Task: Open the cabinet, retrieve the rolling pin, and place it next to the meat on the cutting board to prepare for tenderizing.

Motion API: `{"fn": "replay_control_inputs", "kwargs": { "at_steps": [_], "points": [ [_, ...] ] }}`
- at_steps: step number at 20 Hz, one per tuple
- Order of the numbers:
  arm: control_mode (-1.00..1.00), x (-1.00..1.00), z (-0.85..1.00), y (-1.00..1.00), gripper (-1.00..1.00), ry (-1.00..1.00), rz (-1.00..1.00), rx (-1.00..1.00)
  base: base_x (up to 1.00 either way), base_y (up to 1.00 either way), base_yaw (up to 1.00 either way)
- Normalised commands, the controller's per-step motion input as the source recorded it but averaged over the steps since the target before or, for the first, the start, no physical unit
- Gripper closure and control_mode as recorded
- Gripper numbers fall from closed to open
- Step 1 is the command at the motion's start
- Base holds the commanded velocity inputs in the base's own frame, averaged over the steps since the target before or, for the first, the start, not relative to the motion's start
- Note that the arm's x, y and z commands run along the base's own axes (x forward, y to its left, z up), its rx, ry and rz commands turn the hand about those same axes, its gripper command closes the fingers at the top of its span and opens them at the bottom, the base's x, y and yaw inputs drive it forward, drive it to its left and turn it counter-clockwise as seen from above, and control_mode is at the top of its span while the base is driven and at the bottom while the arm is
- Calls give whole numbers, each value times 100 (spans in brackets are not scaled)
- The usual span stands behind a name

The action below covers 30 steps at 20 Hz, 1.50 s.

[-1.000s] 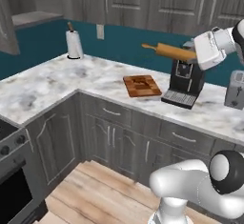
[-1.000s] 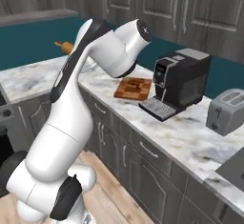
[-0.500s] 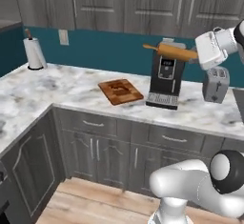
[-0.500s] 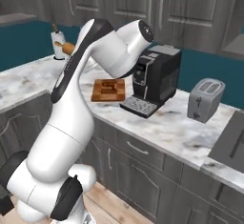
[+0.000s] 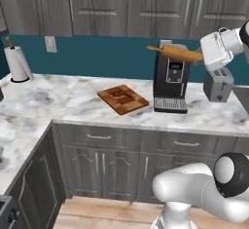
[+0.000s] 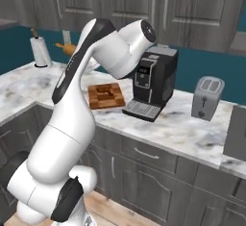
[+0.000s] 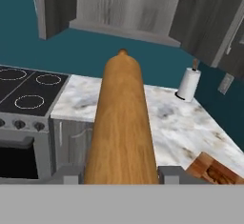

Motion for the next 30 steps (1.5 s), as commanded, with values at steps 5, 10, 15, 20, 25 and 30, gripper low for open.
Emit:
{"fn": "replay_control_inputs", "kwargs": {
  "at_steps": [5,10,15,20,25,30],
  "points": [
    [100,0,0,0,100,0,0,0,32,51,-32],
    [100,0,0,0,100,0,0,0,36,64,-30],
    [100,0,0,0,100,0,0,0,59,30,-21],
    [100,0,0,0,100,0,0,0,83,-1,-3],
    [100,0,0,0,100,0,0,0,69,6,0],
    [100,0,0,0,100,0,0,0,34,20,0]
  ]
}}
